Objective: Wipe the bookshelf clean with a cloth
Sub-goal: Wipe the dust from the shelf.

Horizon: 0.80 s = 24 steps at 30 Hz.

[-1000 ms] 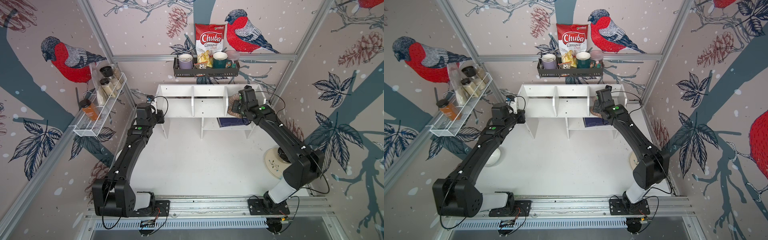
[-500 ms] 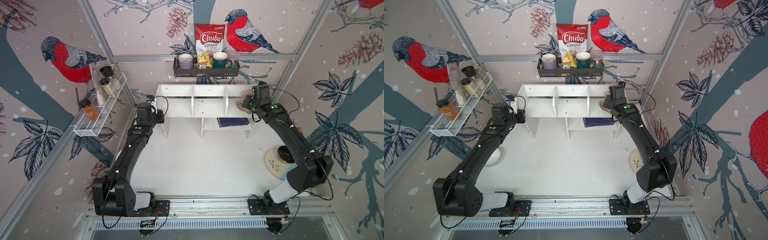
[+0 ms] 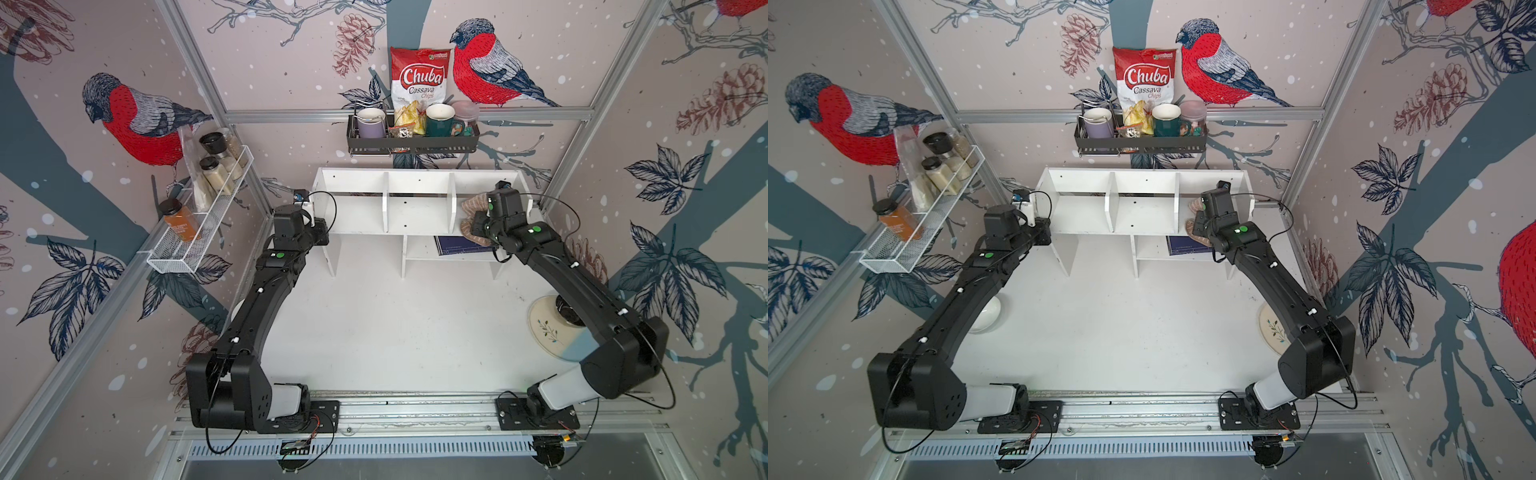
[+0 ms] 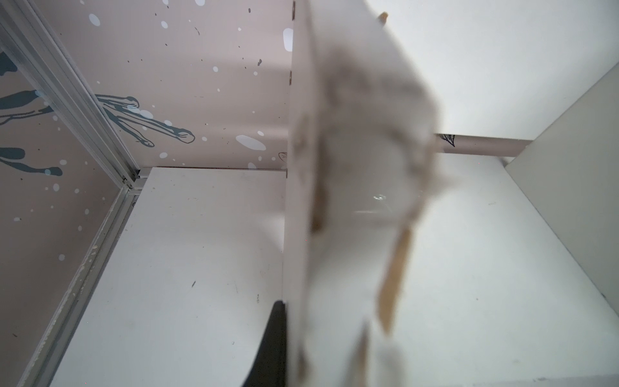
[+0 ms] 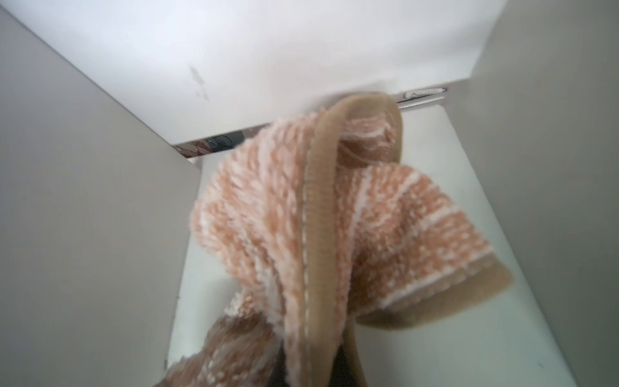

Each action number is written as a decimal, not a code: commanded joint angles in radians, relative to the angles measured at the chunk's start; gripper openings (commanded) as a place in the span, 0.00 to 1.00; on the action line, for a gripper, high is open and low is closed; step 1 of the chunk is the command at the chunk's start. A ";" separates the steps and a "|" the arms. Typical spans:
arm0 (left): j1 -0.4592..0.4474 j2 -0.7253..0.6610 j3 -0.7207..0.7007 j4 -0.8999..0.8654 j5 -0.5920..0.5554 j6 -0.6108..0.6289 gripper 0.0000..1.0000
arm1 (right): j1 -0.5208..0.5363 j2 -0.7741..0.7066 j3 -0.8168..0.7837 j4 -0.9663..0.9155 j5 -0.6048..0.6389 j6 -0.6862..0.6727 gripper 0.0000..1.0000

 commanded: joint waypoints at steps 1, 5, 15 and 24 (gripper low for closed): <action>0.000 0.000 0.001 -0.001 0.182 -0.151 0.00 | -0.052 0.005 0.041 -0.015 0.032 -0.011 0.00; 0.000 0.000 0.000 0.000 0.182 -0.151 0.00 | -0.066 0.070 0.170 -0.030 0.037 -0.034 0.00; 0.001 -0.005 -0.002 0.001 0.182 -0.152 0.00 | 0.069 0.232 0.384 -0.032 0.090 -0.081 0.00; -0.010 -0.010 -0.001 0.001 0.166 -0.170 0.00 | 0.063 0.045 0.064 0.010 0.103 -0.019 0.00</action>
